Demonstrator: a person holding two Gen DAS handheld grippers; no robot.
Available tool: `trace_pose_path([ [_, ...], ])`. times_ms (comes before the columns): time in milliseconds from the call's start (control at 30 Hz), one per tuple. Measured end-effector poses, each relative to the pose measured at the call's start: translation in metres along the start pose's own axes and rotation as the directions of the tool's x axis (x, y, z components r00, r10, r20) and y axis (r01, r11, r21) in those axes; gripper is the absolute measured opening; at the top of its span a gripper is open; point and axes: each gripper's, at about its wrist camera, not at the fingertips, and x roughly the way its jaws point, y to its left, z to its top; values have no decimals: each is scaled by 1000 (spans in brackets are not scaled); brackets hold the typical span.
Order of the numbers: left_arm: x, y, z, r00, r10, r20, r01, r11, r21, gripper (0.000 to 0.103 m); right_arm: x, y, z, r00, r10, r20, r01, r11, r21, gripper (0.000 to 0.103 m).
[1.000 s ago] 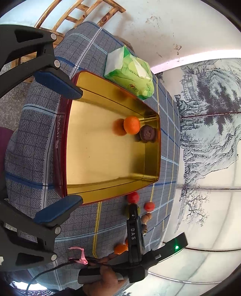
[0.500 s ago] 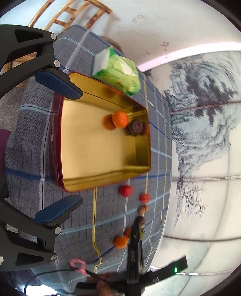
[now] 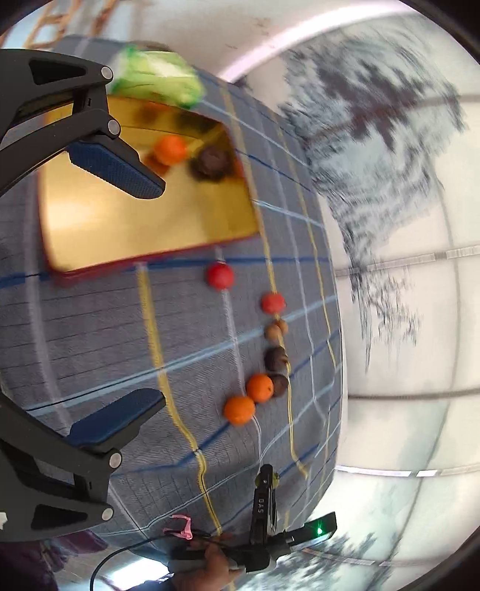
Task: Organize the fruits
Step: 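Grasp the green-yellow fruit with the right tool, then grasp the red tomato with the left tool while the right tool holds the green fruit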
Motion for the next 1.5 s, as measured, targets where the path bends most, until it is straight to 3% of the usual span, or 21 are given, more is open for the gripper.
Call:
trace_pose_path([
  [67, 7, -1, 17, 1000, -7, 12, 6, 997, 78, 102, 5, -5, -1, 1000, 14, -1, -14, 1000, 19, 38],
  [167, 21, -4, 40, 998, -55, 16, 49, 967, 252, 102, 9, -10, -6, 999, 39, -2, -39, 999, 36, 39],
  [267, 49, -8, 62, 992, -105, -63, 122, 893, 433, 99, 9, -9, -6, 998, 57, 5, -58, 998, 36, 39],
  [367, 81, -8, 75, 971, -134, -196, 220, 818, 532, 92, 8, -9, -9, 997, 75, 5, -76, 996, 39, 39],
  [400, 92, -7, 79, 959, -140, -247, 257, 796, 548, 91, 8, -10, -9, 997, 79, 5, -79, 996, 42, 39],
  [533, 126, -1, 82, 933, -111, -341, 302, 755, 582, 84, 8, -13, -9, 996, 87, 3, -87, 994, 60, 39],
  [600, 140, 2, 80, 923, -88, -375, 311, 745, 590, 75, 9, -13, -9, 996, 89, 1, -89, 994, 60, 39],
  [667, 151, 4, 77, 910, -74, -409, 327, 735, 595, 59, 10, -14, -8, 996, 91, -6, -90, 994, 58, 39],
  [733, 161, 5, 72, 896, -69, -439, 346, 729, 591, 57, 11, -12, -8, 996, 90, -13, -89, 995, 54, 39],
  [900, 174, 10, 62, 874, -84, -479, 377, 740, 557, 57, 11, -10, -8, 996, 89, -14, -88, 995, 53, 39],
  [933, 172, 11, 62, 873, -103, -476, 385, 745, 545, 48, 11, -10, -8, 996, 88, -14, -87, 995, 52, 39],
  [967, 172, 11, 62, 866, -120, -486, 399, 752, 525, 30, 11, -10, -8, 996, 88, -14, -87, 995, 53, 39],
  [1000, 172, 13, 63, 853, -146, -500, 419, 763, 492, 28, 11, -10, -8, 996, 88, -14, -87, 995, 53, 39],
  [1033, 171, 14, 62, 855, -152, -496, 413, 777, 475, 28, 11, -10, -8, 996, 88, -14, -87, 995, 53, 39],
  [1100, 168, 15, 60, 869, -147, -472, 384, 802, 457, 28, 10, -10, -8, 996, 88, -14, -87, 995, 53, 39],
  [1233, 143, 8, 49, 918, -122, -378, 280, 874, 398, 28, 11, -11, -8, 996, 88, -14, -87, 995, 53, 39],
  [1333, 108, 5, 46, 948, -141, -286, 217, 942, 255, 28, 11, -10, -8, 996, 82, -15, -81, 995, 50, 39],
  [1433, 71, 0, 41, 965, -161, -209, 187, 976, 113, 28, 11, -9, -8, 997, 73, -18, -72, 996, 46, 39],
  [1500, 58, -4, 41, 970, -165, -180, 175, 984, 44, 28, 12, -8, -7, 997, 69, -19, -68, 997, 44, 39],
])
